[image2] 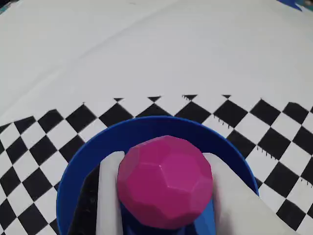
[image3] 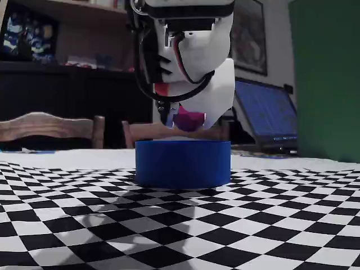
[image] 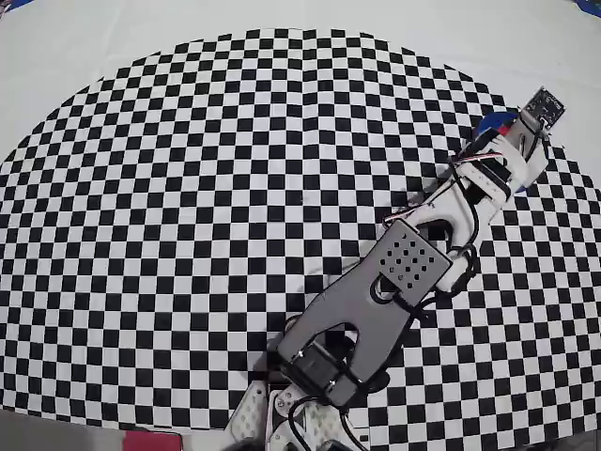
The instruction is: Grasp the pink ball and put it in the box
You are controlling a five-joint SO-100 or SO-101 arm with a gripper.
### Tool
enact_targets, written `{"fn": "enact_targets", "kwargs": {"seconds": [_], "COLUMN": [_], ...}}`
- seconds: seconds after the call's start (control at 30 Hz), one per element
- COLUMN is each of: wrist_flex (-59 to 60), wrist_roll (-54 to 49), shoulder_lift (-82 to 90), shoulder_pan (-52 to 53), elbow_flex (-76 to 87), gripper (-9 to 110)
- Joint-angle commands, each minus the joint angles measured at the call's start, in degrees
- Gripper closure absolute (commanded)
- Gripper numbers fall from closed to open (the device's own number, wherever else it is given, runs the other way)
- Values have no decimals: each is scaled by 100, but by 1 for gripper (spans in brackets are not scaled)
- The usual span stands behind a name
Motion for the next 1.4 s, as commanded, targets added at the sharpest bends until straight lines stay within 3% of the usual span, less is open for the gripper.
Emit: {"fn": "enact_targets", "kwargs": {"seconds": [0.0,0.5,0.67,0.77,1.37], "wrist_flex": [18,18,-35,-97,-149], "wrist_roll": [9,-26,-26,-26,44], "shoulder_lift": [44,26,-9,-26,861], "shoulder_pan": [-44,-35,-26,-26,158], "elbow_flex": [-308,-308,-308,-308,615], "gripper": [101,101,77,70,69]}}
